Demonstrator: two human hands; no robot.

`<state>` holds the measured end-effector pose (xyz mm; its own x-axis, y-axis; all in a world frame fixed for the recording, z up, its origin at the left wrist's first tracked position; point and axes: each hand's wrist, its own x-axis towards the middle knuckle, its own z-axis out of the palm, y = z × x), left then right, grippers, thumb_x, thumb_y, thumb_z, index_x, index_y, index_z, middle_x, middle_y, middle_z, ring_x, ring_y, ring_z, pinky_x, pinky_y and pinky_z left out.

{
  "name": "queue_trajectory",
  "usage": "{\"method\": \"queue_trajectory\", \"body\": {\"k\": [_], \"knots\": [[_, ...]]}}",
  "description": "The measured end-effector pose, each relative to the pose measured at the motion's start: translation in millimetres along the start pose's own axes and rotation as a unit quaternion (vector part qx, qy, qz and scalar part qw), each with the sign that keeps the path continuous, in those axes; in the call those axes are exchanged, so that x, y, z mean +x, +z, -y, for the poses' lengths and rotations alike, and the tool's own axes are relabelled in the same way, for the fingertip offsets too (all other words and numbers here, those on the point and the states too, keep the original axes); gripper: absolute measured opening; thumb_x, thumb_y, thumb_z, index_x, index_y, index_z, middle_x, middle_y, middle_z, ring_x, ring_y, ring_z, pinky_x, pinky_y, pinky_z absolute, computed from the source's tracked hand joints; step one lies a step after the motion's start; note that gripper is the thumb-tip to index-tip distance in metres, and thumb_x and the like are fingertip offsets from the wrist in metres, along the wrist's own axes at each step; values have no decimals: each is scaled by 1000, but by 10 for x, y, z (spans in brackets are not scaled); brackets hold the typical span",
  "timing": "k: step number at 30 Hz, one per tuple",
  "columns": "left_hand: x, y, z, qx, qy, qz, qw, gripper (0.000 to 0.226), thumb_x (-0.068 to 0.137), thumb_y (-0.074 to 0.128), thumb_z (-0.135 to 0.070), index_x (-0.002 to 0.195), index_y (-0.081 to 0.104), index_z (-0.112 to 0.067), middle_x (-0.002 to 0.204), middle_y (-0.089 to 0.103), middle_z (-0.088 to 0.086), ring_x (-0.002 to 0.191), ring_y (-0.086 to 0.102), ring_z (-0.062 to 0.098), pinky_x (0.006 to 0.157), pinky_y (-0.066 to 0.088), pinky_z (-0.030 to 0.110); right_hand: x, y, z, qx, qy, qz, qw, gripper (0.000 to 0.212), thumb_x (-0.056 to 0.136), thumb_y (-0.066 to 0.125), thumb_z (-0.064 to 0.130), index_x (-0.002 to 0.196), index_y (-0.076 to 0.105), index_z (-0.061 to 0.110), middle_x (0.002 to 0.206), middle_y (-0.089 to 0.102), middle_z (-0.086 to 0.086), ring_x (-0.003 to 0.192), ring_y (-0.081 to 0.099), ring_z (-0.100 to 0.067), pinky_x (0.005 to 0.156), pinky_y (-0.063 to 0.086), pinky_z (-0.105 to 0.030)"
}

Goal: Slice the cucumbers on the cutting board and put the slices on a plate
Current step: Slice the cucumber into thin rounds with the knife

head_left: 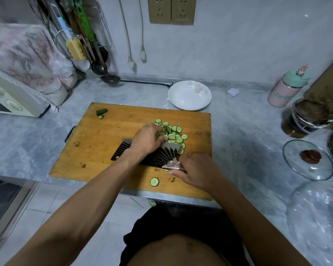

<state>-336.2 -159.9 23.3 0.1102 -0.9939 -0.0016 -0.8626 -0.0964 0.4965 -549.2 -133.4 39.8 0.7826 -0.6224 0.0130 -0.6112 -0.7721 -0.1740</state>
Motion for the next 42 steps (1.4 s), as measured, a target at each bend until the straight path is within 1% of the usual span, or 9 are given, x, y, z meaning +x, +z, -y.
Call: {"method": "queue_trajectory", "body": {"k": [6, 9, 12, 16, 20, 26, 28, 37, 42], "knots": [[-93, -37, 40, -110, 69, 91, 987, 41, 80, 76, -38, 119, 68, -25, 129, 61, -1, 121, 52, 16, 105, 42, 40, -70, 17, -39, 18, 9, -5, 1000, 55, 96, 47, 62, 93, 63, 9, 84, 68, -6, 75, 64, -25, 63, 31, -30], [-53, -81, 209, -120, -30, 84, 989, 43, 80, 74, -41, 121, 65, -28, 129, 57, -7, 115, 51, 12, 100, 42, 33, -100, 20, -53, 19, 26, 0, 999, 57, 95, 43, 65, 96, 62, 11, 85, 67, -4, 75, 63, -23, 64, 48, -33], [-31, -132, 298, -98, -67, -10, 993, 39, 84, 72, -39, 118, 68, -21, 126, 62, 0, 113, 57, 16, 95, 43, 27, -152, 68, -77, 37, 41, 6, 998, 58, 94, 43, 67, 95, 62, 13, 81, 66, -1, 70, 62, -19, 66, 53, -36], [-288, -282, 175, -135, 18, -166, 977, 23, 87, 71, -25, 108, 74, -15, 110, 69, -2, 104, 58, 7, 89, 38, 10, -197, 141, -111, 99, 102, 13, 990, 51, 94, 48, 65, 84, 58, 16, 66, 51, 7, 58, 48, -10, 54, 37, -27], [-741, -272, 162, -208, -25, -296, 932, 14, 89, 68, -19, 101, 76, -15, 97, 69, -6, 92, 62, 5, 79, 47, 16, -233, 211, -151, 201, 192, -6, 961, 57, 94, 50, 63, 72, 56, 10, 61, 53, -2, 53, 48, -14, 54, 35, -30], [-1200, 206, 412, -155, -88, 42, 983, 45, 69, 86, -37, 111, 71, -36, 95, 60, -8, 90, 58, 9, 83, 50, 27, -237, 196, -156, 309, 237, -41, 920, 69, 95, 46, 60, 69, 60, -2, 58, 57, -11, 51, 52, -18, 56, 41, -32], [-1247, 348, 457, -115, -83, 92, 986, 51, 68, 86, -37, 116, 68, -37, 96, 56, -8, 94, 56, 14, 87, 50, 35, -246, 195, -141, 318, 239, -43, 917, 74, 91, 41, 67, 69, 63, 0, 62, 64, -14, 53, 59, -23, 58, 48, -37], [-869, 533, 385, -57, -114, 4, 992, 26, 88, 69, -35, 114, 71, -33, 106, 62, -7, 97, 60, 18, 76, 46, 26, -365, 193, -16, 375, 262, -49, 888, 65, 96, 49, 56, 69, 63, -2, 57, 64, -12, 42, 50, -6, 54, 43, -26], [-585, 562, 296, -55, -122, -38, 990, 23, 91, 65, -20, 112, 73, -26, 114, 68, -5, 92, 63, 16, 75, 52, 28, -366, 97, 3, 423, 286, -58, 858, 75, 85, 45, 68, 73, 65, -3, 51, 59, 0, 41, 49, -3, 53, 43, -24]]}}
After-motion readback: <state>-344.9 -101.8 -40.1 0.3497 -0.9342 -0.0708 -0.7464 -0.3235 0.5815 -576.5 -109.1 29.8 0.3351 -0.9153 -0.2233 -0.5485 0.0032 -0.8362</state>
